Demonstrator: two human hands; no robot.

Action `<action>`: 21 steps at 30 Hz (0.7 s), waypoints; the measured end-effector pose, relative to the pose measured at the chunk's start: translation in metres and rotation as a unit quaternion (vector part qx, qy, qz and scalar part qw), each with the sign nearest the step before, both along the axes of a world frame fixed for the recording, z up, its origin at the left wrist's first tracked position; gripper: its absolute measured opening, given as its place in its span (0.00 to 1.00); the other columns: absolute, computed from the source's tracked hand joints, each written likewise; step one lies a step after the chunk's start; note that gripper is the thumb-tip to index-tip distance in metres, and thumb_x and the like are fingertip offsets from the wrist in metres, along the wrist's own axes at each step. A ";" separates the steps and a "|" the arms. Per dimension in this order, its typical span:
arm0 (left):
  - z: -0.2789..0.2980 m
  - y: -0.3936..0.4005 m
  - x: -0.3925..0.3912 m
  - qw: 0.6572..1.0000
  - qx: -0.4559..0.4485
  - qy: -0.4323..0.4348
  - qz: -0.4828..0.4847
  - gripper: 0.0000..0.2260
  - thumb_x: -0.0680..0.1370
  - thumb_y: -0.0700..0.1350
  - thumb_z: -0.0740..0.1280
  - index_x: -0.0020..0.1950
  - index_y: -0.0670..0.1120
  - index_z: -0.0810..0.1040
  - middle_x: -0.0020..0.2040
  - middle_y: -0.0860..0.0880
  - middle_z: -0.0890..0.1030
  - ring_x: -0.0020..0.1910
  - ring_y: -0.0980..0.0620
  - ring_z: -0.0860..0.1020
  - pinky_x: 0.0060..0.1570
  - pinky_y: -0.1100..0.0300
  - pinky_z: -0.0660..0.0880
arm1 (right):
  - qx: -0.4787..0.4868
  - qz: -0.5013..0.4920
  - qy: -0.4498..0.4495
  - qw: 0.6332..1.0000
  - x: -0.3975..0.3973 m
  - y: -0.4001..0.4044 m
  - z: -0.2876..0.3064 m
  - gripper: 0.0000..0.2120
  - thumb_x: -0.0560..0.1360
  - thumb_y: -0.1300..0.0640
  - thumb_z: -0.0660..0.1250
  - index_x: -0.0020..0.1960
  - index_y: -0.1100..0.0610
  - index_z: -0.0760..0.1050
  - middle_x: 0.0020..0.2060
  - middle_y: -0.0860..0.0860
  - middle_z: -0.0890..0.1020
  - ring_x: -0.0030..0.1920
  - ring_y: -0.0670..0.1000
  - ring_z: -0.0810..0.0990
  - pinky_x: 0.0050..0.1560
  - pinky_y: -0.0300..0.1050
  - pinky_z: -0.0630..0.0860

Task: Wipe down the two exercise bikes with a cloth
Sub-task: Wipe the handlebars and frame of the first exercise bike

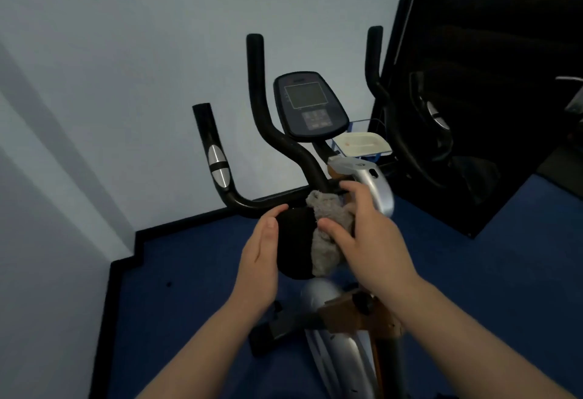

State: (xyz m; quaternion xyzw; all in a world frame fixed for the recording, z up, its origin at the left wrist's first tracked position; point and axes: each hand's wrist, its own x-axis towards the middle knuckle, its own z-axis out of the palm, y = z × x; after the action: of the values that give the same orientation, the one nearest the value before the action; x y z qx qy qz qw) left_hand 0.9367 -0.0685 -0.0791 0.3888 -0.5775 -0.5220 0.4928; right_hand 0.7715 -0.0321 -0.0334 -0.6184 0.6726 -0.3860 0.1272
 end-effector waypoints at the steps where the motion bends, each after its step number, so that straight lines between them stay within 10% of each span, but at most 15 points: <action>1: -0.002 0.002 -0.001 1.000 0.000 0.010 0.003 0.19 0.82 0.54 0.51 0.66 0.52 0.75 0.59 0.55 0.81 0.60 0.59 0.78 0.54 0.68 0.74 | -0.033 -0.005 0.003 0.999 0.002 -0.001 0.002 0.21 0.76 0.46 0.69 0.65 0.44 0.66 0.45 0.37 0.74 0.41 0.33 0.74 0.40 0.25 0.70; 5: -0.004 0.007 -0.002 1.000 -0.009 0.027 0.011 0.19 0.83 0.51 0.51 0.68 0.49 0.74 0.60 0.55 0.81 0.62 0.58 0.77 0.56 0.69 0.73 | -0.089 0.021 0.009 0.996 0.012 -0.009 0.007 0.16 0.74 0.52 0.72 0.61 0.48 0.77 0.51 0.44 0.73 0.49 0.39 0.72 0.49 0.28 0.70; 11: -0.007 0.008 -0.007 0.998 -0.016 0.048 0.024 0.19 0.83 0.51 0.51 0.67 0.46 0.74 0.60 0.52 0.81 0.62 0.57 0.77 0.59 0.68 0.72 | -0.144 0.044 0.273 0.950 0.028 0.006 -0.005 0.13 0.69 0.58 0.77 0.53 0.56 0.83 0.42 0.51 0.80 0.40 0.54 0.77 0.37 0.49 0.73; 21: -0.010 0.009 -0.009 0.999 -0.017 0.026 0.045 0.21 0.82 0.57 0.47 0.65 0.54 0.74 0.57 0.58 0.82 0.59 0.61 0.78 0.54 0.72 0.72 | -0.054 0.031 0.088 0.994 0.051 0.005 -0.010 0.20 0.81 0.50 0.60 0.72 0.50 0.68 0.57 0.47 0.72 0.49 0.46 0.77 0.48 0.41 0.75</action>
State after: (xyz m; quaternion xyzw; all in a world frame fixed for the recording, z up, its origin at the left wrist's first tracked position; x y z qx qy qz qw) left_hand 0.9279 -0.0596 -0.0889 0.3924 -0.5553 -0.4997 0.5366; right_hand 0.8223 -0.0272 -0.0436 -0.6768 0.6395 -0.3618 0.0456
